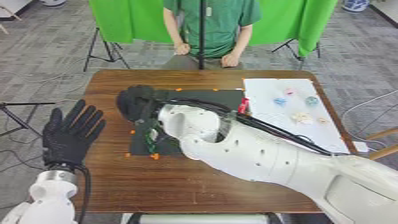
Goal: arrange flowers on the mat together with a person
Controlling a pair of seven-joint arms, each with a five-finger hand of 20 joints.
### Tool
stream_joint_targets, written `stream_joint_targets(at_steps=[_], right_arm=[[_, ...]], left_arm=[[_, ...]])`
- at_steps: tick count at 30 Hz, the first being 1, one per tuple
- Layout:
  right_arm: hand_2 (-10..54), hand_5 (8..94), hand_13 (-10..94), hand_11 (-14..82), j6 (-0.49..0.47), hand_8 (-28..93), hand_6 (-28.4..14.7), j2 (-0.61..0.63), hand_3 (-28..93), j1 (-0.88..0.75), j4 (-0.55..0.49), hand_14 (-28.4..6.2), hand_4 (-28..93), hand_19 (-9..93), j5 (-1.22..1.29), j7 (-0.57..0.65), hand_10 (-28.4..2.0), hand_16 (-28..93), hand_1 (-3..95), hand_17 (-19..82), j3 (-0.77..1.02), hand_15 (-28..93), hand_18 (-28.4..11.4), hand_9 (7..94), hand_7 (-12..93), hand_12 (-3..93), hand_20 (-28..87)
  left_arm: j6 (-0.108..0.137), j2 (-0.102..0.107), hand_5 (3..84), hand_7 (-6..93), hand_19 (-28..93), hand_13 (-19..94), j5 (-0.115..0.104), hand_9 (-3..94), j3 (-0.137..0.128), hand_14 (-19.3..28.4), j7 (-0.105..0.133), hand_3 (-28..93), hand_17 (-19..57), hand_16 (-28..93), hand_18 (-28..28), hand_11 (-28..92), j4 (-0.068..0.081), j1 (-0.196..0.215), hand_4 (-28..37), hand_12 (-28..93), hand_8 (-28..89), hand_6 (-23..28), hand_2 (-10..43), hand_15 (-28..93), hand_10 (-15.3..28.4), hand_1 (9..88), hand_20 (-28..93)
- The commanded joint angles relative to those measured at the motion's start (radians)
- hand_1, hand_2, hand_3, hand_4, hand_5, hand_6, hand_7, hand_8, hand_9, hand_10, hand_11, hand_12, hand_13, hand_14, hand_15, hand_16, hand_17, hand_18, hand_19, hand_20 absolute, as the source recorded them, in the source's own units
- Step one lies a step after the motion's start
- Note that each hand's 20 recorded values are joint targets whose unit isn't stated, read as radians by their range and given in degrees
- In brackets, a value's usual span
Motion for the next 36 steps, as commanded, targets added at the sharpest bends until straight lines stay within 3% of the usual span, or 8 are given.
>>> stream_joint_targets(at_steps=[1, 7, 19, 30, 33, 36], right_arm=[[-9.5, 61.1, 60, 18.1, 0.051, -4, 4.1, -0.015, 69, 0.062, 0.042, -3.1, -28, 70, 0.031, 0.032, -5.2, 53, 61.5, 30, -0.111, 48, -15.6, 74.3, 50, 50.8, 46], [-9.5, 59.6, 59, 16.0, 0.072, -5, 4.2, -0.013, 69, 0.112, 0.063, -2.3, -28, 69, 0.056, 0.040, -5.0, 51, 61.2, 29, -0.178, 47, -15.5, 73.5, 49, 48.5, 45], [-9.5, 58.4, 59, 14.9, 0.125, -6, 3.9, -0.020, 68, 0.134, 0.076, -2.3, -28, 68, 0.060, 0.128, -5.2, 51, 60.4, 29, -0.227, 46, -15.4, 72.9, 49, 47.7, 44], [-9.5, 55.3, 56, 13.2, 0.118, -7, 3.2, -0.020, 68, 0.123, 0.081, -2.9, -28, 67, 0.046, 0.152, -5.4, 48, 59.1, 28, -0.234, 46, -15.1, 69.8, 44, 45.3, 42], [-9.5, 54.6, 55, 12.4, 0.112, -8, 3.3, -0.018, 67, 0.120, 0.078, -3.0, -28, 67, 0.041, 0.157, -5.4, 47, 58.8, 28, -0.234, 46, -15.1, 68.2, 41, 43.4, 41], [-9.5, 54.5, 54, 17.5, 0.085, -12, 3.3, -0.016, 68, 0.117, 0.072, -3.3, -28, 67, 0.021, 0.164, -6.2, 45, 57.9, 27, -0.233, 47, -15.1, 64.9, 38, 36.3, 39]], left_arm=[[0.010, 0.014, 44.3, 11.3, 36, 28, -0.006, 38.4, 0.009, 14.4, -0.008, 61, -5.9, -7, 14.8, 19, 0.008, -0.009, -28.3, 8, -9, 7.9, 22.3, 29, 15.1, 24.3, 13], [0.008, 0.017, 44.3, 11.2, 36, 28, -0.013, 38.4, 0.006, 14.4, 0.011, 62, -5.9, -7, 14.8, 19, 0.006, -0.004, -28.3, 8, -9, 7.9, 22.3, 29, 15.0, 23.9, 13], [-0.002, 0.017, 44.3, 11.3, 36, 28, -0.007, 38.3, 0.021, 14.3, -0.007, 64, -6.0, -7, 14.8, 19, 0.018, -0.033, -28.3, 9, -9, 7.9, 22.0, 29, 14.9, 22.6, 13], [0.000, 0.023, 44.3, 11.4, 36, 28, -0.018, 38.3, 0.026, 14.4, 0.001, 63, -6.0, -7, 14.8, 19, 0.020, -0.033, -28.3, 9, -9, 7.9, 21.6, 30, 14.9, 24.0, 13], [-0.001, 0.021, 44.4, 11.3, 36, 28, -0.017, 38.4, 0.024, 14.4, -0.002, 63, -6.0, -7, 14.8, 19, 0.021, -0.033, -28.3, 9, -9, 8.0, 21.7, 30, 14.8, 23.7, 13], [-0.001, 0.018, 44.4, 11.2, 36, 28, -0.010, 38.3, 0.022, 14.4, -0.010, 65, -6.0, -7, 14.8, 19, 0.021, -0.033, -28.3, 9, -9, 8.0, 21.8, 30, 14.8, 22.4, 13]])
